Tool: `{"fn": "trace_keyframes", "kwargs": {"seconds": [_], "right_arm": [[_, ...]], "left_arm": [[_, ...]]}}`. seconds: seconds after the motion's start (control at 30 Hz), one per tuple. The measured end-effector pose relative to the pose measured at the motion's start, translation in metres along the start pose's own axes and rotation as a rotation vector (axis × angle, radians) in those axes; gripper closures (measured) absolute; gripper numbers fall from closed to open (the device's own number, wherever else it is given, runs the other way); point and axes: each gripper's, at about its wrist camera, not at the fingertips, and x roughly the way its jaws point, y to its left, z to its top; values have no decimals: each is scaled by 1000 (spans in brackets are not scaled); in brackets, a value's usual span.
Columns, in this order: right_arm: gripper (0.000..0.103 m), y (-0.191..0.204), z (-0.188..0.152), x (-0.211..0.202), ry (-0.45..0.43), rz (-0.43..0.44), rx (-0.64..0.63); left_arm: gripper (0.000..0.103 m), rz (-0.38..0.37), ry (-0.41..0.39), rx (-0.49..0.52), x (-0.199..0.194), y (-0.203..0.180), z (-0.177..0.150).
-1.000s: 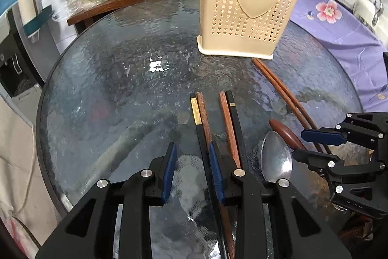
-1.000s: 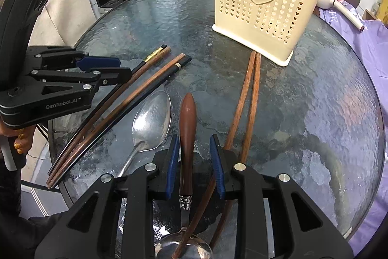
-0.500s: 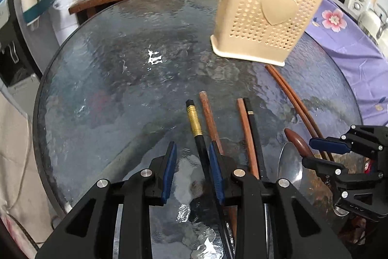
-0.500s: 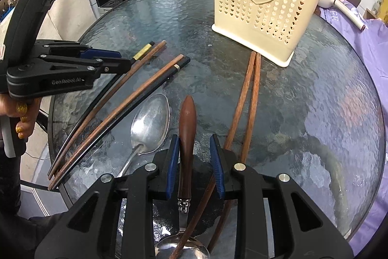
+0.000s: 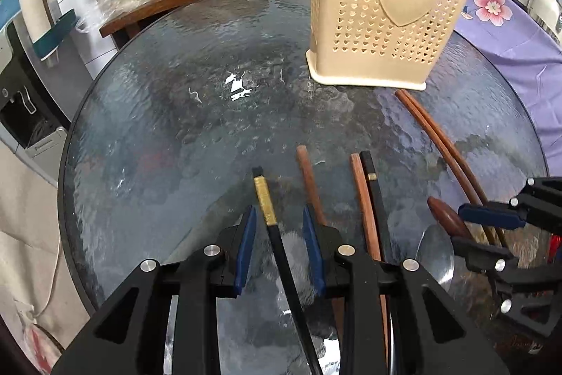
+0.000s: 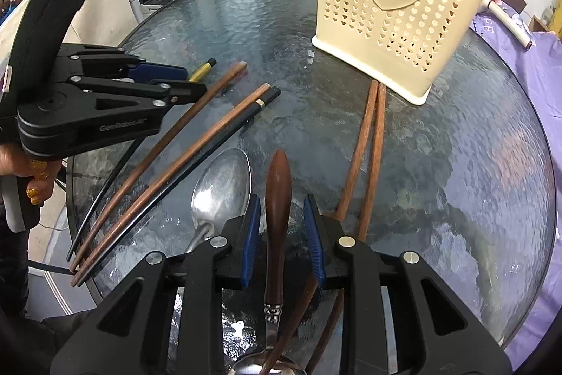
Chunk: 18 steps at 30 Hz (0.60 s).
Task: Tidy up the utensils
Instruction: 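Grasp the brown-handled ladle with the right tool while the left tool grasps a gold-tipped black chopstick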
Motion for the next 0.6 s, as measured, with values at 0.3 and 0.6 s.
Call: {"fn": "trace_keyframes", "kwargs": {"seconds": [0.3, 0.6], "right_arm": [[87, 6, 15, 6, 17, -3, -3], [87, 1, 13, 1, -22, 31, 25]], "left_arm": [[92, 25, 3, -37, 3, 2, 4], [96, -1, -15, -102, 6, 9, 9]]}}
